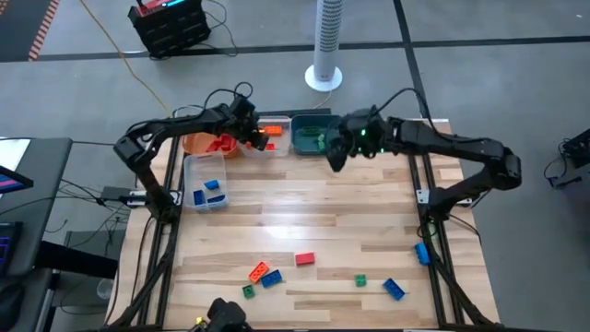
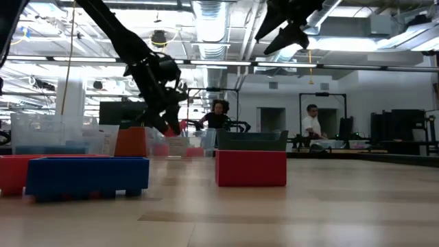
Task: Sort blocks
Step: Put the orange game piece into the top transparent bin, then put the red block into the orange bin
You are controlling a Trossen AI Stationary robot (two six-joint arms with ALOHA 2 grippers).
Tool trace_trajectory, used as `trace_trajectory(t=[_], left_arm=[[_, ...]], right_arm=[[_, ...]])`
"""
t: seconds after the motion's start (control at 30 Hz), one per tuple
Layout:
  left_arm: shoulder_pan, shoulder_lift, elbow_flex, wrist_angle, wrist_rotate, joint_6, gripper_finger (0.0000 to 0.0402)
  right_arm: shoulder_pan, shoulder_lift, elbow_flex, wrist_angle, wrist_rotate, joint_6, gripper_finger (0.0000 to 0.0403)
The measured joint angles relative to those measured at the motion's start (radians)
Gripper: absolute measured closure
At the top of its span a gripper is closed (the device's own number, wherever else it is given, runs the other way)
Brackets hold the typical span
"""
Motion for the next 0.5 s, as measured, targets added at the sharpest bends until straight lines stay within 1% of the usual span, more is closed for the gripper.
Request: trace_trajectory(t=[0.13, 0.23, 0.37, 0.5], left_arm=[[-0.004, 0.004, 0.0, -0.023, -0.005, 0.067, 0.0219], [-0.004, -0.012, 0.0, -0.05, -0.01, 0.098, 0.019], [-0.005, -0.048, 0.0, -0.063, -0.021, 0.135, 0.0165], [-0.008, -0.108, 0.0, -0.06, -0.02, 0.143, 0.0161]], right_arm=[[0.074, 0.0, 0.0, -0.067, 0.004, 0.044, 0.0159], [0.127, 0.0, 0.0, -0.086, 0.005, 0.027, 0.0159], [0.218, 0.002, 0.0, -0.081, -0.003, -0.117, 0.0159], [0.34, 0.065, 0.0, -0.073, -0.013, -0.289, 0.0159]])
